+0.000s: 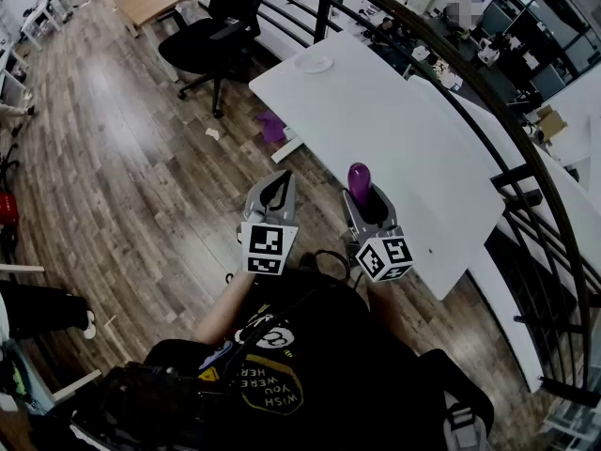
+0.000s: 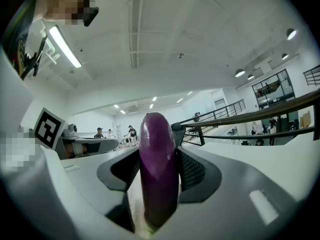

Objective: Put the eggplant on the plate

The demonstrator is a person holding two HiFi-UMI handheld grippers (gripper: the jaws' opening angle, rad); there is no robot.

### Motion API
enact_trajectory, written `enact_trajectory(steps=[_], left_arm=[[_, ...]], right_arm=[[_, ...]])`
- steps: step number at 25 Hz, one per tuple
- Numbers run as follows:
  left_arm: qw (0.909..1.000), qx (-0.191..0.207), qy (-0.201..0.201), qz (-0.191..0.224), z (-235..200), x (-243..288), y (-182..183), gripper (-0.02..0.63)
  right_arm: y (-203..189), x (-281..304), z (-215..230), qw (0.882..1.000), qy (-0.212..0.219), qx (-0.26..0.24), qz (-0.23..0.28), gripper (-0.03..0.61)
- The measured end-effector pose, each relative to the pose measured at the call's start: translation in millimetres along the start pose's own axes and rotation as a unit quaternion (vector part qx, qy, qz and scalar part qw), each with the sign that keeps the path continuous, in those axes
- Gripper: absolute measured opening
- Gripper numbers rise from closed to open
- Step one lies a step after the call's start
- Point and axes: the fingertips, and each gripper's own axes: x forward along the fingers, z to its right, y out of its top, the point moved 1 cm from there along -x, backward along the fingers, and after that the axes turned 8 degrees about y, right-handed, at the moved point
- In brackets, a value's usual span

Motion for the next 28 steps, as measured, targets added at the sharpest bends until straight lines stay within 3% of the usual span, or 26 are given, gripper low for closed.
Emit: enact_trajectory(steps=[18,28], left_arm=[[0.9999,-0.007,-0.009,-0.006,-37,11,-14,0.006],[0.9992,-0.023,-0.019,-0.026,-31,19,-32,0.006]], right_arm=[[-17,39,-14,0.999,0.014,0.035,0.001,0.229],[-37,45,2,0.999,0.014,0.020,-0.045,0.229]])
